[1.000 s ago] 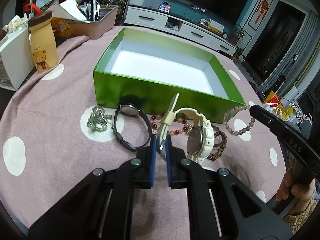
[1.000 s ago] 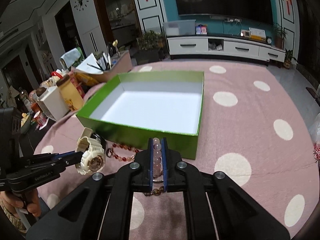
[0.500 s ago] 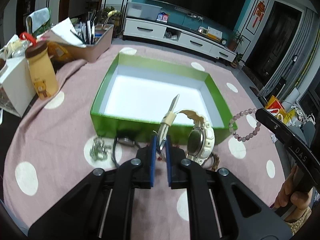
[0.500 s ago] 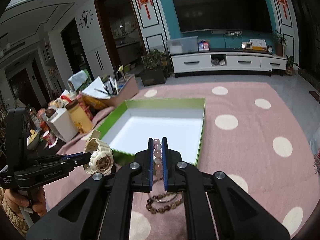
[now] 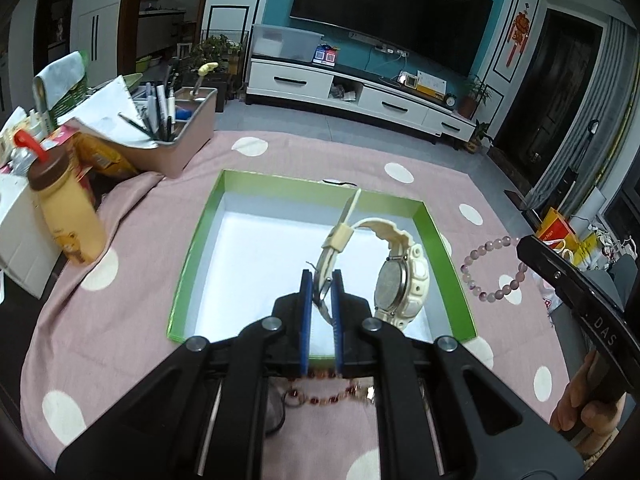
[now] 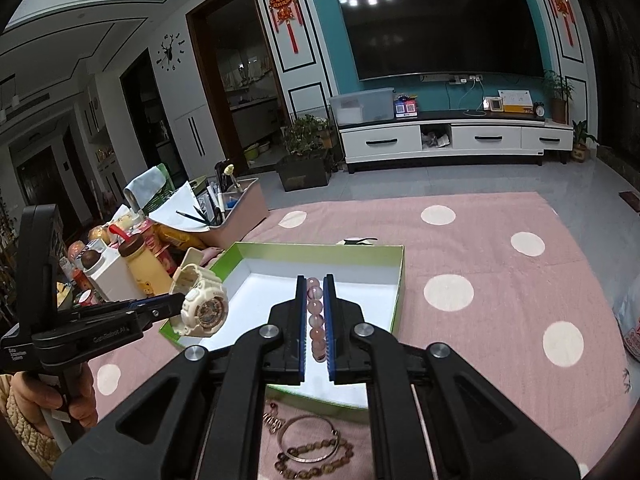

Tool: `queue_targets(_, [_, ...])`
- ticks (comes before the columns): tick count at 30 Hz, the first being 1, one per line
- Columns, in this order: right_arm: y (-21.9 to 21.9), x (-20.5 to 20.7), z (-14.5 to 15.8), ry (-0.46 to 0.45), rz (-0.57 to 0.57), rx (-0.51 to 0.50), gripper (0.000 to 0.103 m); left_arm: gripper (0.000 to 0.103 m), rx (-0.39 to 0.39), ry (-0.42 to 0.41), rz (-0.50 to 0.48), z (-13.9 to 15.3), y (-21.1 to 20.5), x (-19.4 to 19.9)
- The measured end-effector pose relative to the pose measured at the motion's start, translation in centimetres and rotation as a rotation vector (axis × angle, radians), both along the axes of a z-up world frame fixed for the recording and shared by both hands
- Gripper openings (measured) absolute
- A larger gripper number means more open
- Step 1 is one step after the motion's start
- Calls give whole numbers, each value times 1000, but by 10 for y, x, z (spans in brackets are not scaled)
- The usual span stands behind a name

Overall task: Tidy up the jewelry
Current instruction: 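Carry both items into the green box and open both tools, then withdraw both tools from the green box back over the jewelry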

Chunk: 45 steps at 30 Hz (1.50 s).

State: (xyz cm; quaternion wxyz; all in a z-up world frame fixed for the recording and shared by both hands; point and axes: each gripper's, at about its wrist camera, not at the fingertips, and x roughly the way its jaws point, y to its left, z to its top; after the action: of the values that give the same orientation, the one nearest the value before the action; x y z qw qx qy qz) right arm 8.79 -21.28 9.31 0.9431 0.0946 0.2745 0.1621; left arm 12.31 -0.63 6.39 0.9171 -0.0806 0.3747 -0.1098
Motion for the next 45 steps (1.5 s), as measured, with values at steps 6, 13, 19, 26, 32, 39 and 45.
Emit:
queue_targets(6, [-1, 25, -12, 53, 8, 3, 7, 9, 32, 23, -2, -12, -12, 29])
queue_targets(13, [6, 50, -47, 170, 28, 24, 8, 12, 84, 78, 7, -37, -22, 55])
queue_targets(19, [4, 44, -60, 199, -14, 42, 37, 31, 104, 86, 18, -45, -20, 55])
queue_targets(26, [0, 9, -52, 152, -25, 63, 46, 68, 115, 72, 44, -40, -10, 33])
queue_targets(32, [-8, -27, -43, 111, -53, 40, 64, 90, 119, 84, 56, -41, 0, 0])
queue_targets(39, [-9, -63, -40, 101, -67, 0, 80, 97, 118, 123, 59, -48, 12, -35])
queue_targets(45, [-4, -86, -43, 105, -55, -21, 84, 101, 114, 142, 63, -50, 21, -57])
